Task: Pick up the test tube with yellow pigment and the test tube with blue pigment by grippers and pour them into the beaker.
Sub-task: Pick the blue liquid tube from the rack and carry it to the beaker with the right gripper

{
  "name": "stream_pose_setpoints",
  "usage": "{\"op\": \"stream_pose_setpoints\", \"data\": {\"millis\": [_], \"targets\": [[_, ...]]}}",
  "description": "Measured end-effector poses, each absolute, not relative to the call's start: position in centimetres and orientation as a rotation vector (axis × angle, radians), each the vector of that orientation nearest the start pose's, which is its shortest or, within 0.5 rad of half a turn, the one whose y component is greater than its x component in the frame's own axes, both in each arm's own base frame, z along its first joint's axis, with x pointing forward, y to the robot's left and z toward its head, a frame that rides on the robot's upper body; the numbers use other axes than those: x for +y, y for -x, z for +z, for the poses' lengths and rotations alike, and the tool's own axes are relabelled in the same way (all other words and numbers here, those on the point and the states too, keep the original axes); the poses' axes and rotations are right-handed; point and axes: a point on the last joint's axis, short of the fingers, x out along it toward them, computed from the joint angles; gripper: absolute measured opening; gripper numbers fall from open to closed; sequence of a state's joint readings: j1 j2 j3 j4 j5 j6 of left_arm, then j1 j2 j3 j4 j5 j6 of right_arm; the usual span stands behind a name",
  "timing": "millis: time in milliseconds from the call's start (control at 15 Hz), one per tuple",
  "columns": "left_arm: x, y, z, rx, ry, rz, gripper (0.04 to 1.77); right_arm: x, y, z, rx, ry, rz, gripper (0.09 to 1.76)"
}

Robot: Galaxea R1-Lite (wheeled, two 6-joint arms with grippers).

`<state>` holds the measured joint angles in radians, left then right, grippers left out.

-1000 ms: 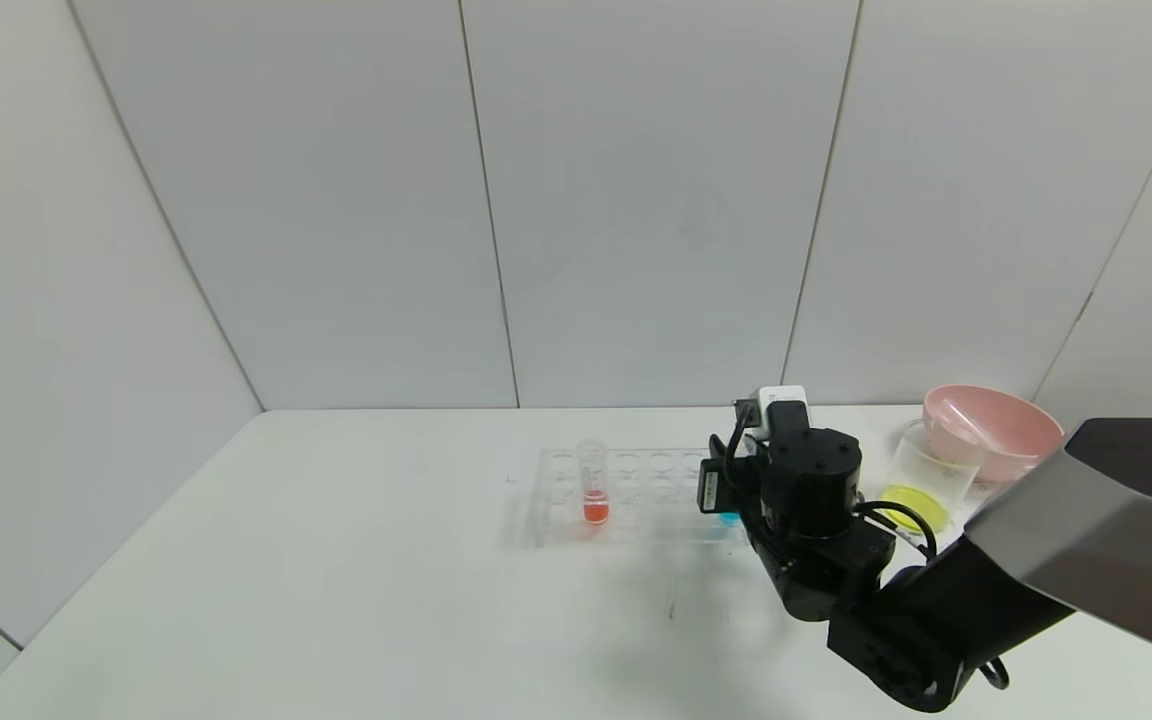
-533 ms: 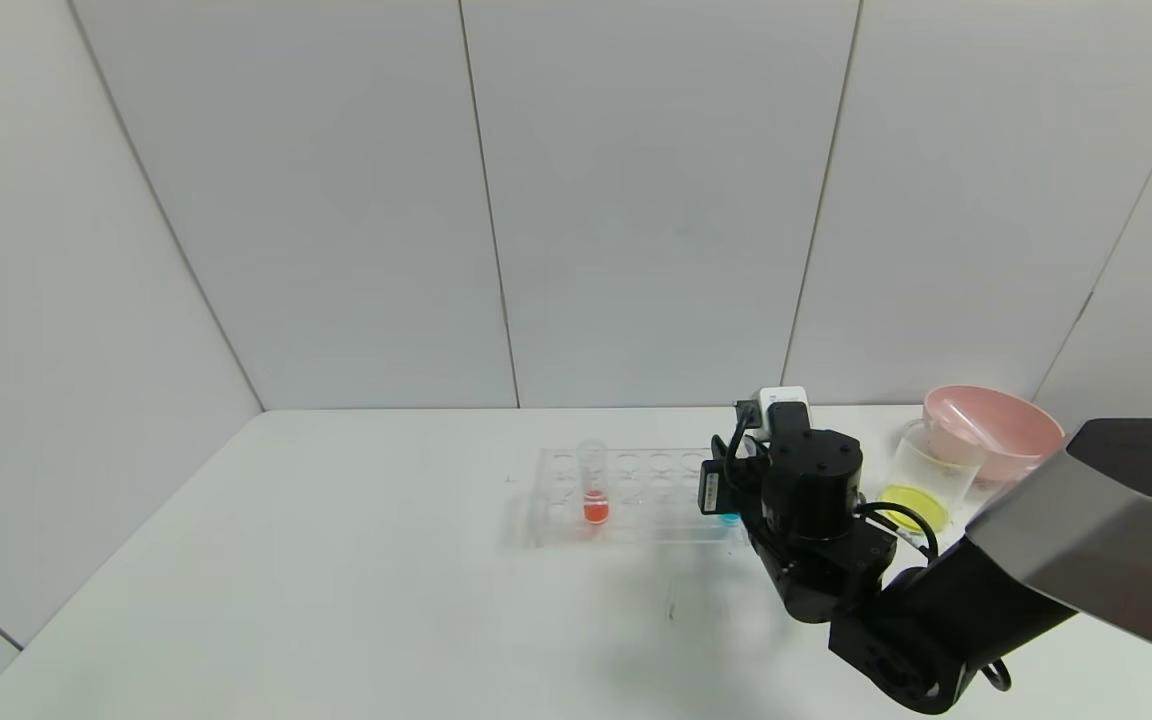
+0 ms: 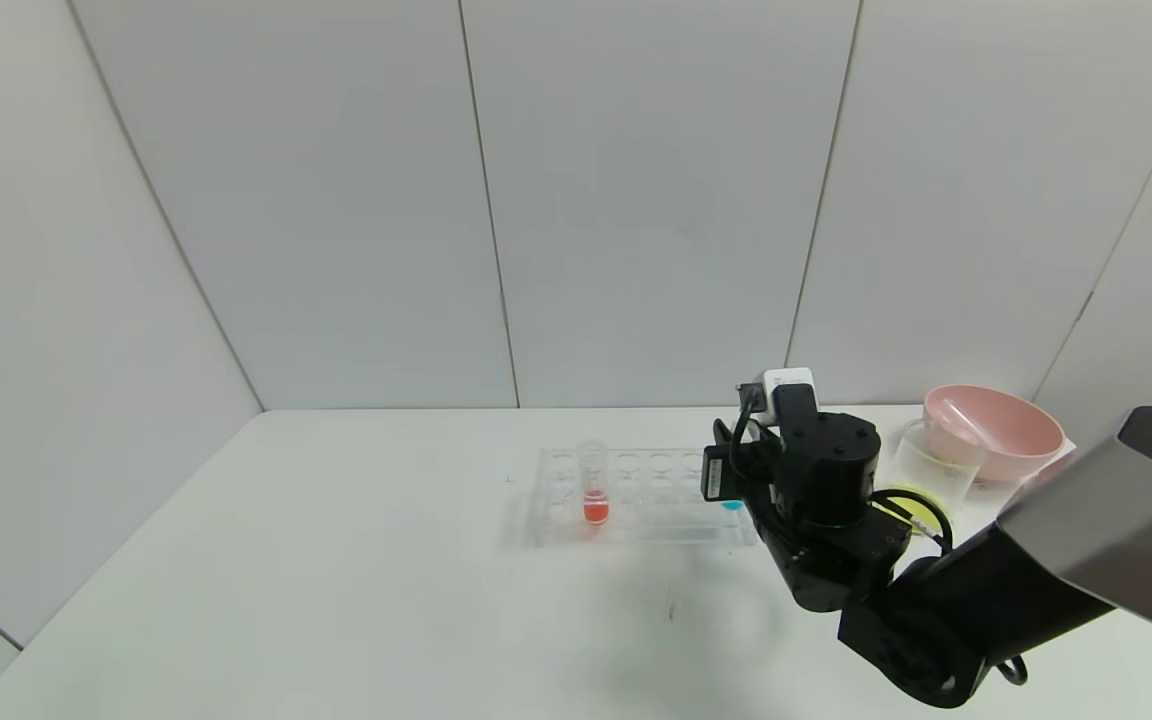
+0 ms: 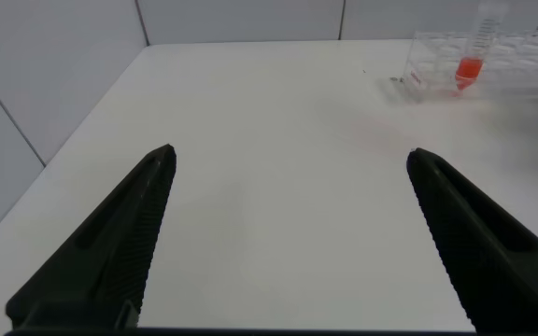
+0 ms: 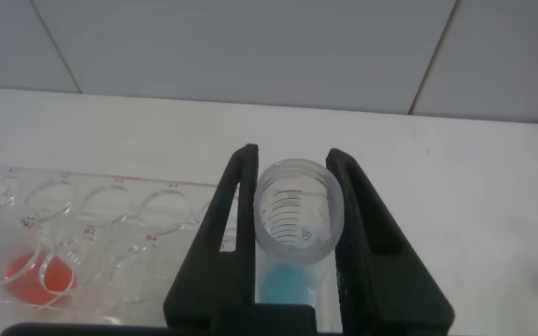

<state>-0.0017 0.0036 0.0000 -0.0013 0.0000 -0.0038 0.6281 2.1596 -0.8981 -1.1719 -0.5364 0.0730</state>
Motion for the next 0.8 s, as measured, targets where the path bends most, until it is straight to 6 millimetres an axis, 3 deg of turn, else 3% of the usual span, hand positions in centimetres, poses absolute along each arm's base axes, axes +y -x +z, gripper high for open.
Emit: {"op": "stream_pose_setpoints", "data": {"millis": [533,800], "targets": [[0.0,2.3,7.6,0.002,0.004,-0.001,1.76,21.4,-31.3,13.9,-0.017,-0.002,0.100,0.54],[0.0,2.3,7.6,0.002,0.004,-0.002,1.76,21.2,-30.9,15.0,-0.039,-0.013,0.102,0.54]]}}
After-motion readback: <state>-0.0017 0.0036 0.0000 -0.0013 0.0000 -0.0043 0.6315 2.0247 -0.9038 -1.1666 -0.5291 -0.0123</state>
